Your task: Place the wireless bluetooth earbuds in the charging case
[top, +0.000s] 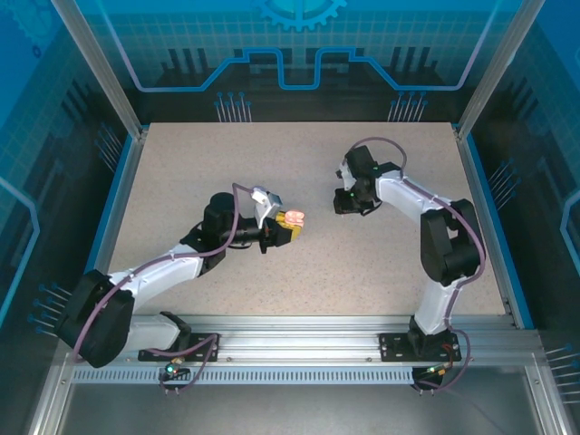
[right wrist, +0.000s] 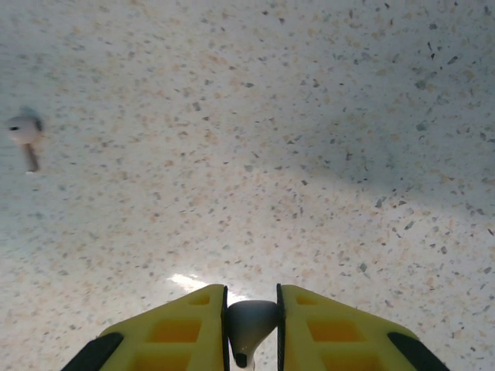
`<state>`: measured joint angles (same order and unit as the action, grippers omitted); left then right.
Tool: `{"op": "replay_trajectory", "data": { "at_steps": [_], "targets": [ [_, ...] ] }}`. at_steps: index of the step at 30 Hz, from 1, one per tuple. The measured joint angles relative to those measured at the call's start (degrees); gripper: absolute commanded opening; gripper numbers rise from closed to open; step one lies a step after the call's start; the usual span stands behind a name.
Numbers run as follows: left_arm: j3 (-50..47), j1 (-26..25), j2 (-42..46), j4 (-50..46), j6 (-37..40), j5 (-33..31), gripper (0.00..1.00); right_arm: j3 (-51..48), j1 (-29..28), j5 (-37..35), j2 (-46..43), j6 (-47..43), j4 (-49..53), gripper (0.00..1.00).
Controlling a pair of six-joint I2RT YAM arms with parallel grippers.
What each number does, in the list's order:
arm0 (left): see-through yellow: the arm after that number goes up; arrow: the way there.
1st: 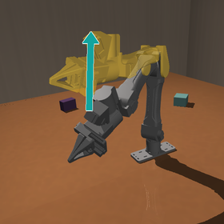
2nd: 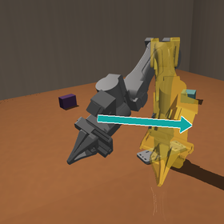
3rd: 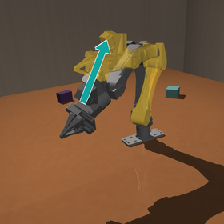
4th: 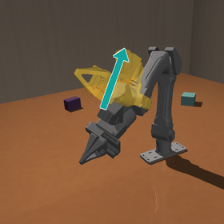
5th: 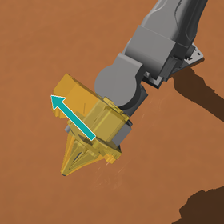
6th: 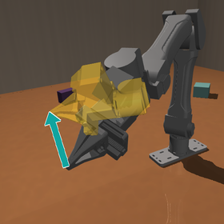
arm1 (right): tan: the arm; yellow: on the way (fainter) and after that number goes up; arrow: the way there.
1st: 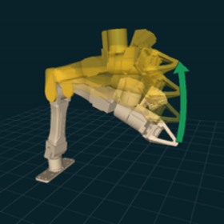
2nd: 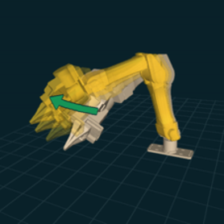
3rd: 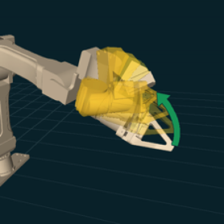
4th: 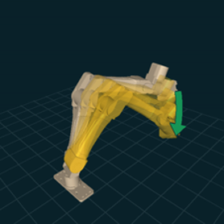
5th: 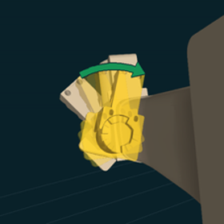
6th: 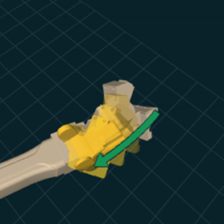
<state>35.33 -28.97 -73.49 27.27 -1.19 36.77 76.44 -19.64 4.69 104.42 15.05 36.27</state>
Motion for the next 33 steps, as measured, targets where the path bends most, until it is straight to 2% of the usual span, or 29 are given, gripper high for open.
{"op": "replay_trajectory", "data": {
  "at_steps": [21,33],
  "targets": [
    [0.0,0.0,-3.9,2.2,-0.3,-5.1,0.12,-3.9,0.0,12.4,-18.1,3.4,-4.2,0.20],
    [0.2,0.0,-4.6,3.4,-0.2,-5.1,0.12,-4.1,-3.7,16.3,-25.1,6.1,-5.9,0.20]
  ]
}}
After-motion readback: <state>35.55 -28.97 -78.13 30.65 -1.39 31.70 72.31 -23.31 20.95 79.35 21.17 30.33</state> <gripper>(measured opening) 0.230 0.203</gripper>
